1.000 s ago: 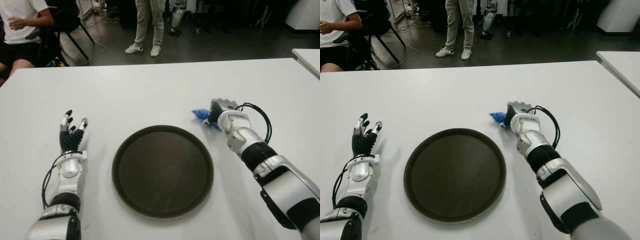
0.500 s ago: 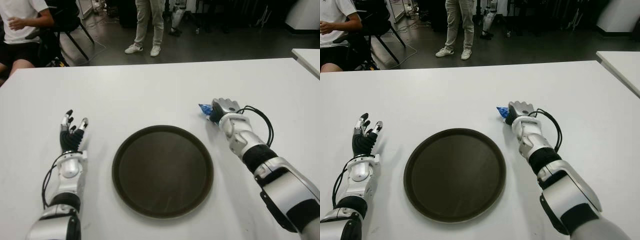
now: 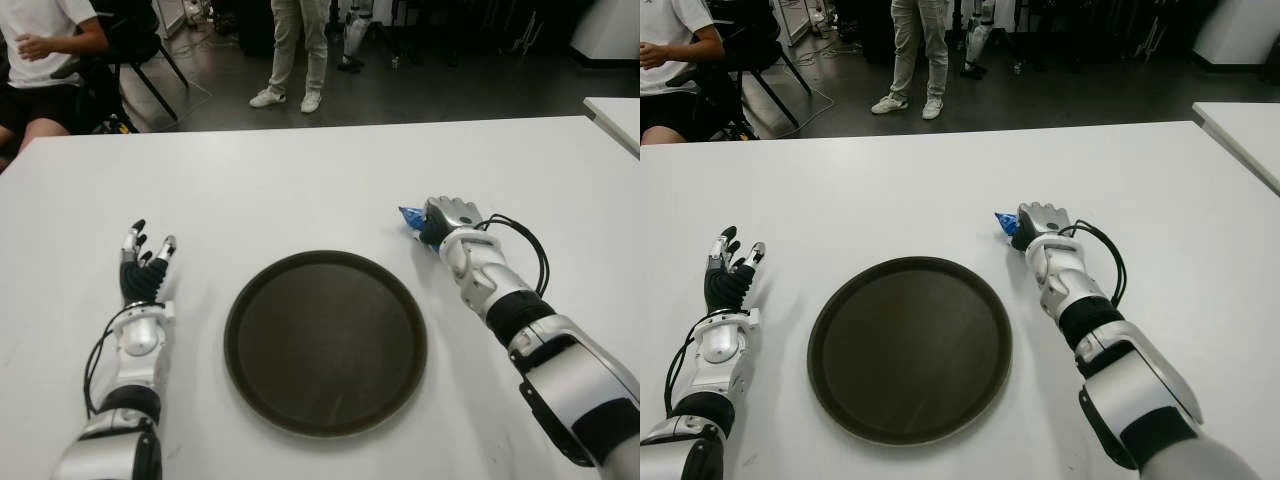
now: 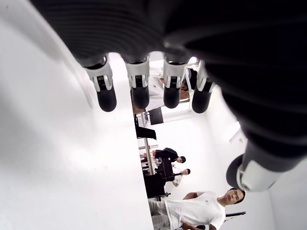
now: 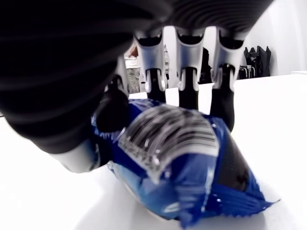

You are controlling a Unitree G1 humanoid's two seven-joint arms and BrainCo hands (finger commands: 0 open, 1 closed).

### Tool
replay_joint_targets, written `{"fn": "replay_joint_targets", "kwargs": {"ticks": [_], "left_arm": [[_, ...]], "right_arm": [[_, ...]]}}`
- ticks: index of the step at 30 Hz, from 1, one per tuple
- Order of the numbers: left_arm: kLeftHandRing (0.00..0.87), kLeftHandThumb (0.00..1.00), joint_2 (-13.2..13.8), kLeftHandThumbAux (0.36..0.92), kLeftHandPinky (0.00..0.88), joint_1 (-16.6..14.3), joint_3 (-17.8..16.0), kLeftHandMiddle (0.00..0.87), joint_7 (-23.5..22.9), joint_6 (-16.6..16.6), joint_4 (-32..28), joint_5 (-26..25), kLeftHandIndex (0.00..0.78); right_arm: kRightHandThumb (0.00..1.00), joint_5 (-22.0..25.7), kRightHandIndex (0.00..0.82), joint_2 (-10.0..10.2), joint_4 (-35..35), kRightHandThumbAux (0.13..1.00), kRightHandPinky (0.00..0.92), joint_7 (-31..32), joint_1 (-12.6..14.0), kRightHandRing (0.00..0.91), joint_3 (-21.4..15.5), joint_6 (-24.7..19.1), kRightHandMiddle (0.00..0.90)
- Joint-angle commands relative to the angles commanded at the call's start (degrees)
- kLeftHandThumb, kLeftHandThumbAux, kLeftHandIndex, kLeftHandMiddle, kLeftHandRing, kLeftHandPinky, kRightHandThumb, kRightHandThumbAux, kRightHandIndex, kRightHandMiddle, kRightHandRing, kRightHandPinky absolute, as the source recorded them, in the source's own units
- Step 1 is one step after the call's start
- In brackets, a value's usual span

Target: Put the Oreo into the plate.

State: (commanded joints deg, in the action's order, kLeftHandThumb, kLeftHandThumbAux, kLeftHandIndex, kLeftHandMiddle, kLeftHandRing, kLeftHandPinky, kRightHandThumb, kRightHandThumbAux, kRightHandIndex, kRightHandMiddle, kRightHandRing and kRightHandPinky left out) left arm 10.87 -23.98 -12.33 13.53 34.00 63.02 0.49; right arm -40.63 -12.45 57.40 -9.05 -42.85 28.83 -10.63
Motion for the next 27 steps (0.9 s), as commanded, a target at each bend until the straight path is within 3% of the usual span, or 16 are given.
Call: {"fn": "replay_joint_targets", "kwargs": {"ticks": [27], "left_arm": [[0.000,0.328,0.14,0.583,0.000,-0.08,0.22,0.010,0.29,0.13,0.30,0.36,0.008]], "right_arm": [[0.698,-0.16,0.425,-0.25,-0.33,0.729,0.580,-1.68,0.39,0.593,-0.17,1.24,0.591]]}}
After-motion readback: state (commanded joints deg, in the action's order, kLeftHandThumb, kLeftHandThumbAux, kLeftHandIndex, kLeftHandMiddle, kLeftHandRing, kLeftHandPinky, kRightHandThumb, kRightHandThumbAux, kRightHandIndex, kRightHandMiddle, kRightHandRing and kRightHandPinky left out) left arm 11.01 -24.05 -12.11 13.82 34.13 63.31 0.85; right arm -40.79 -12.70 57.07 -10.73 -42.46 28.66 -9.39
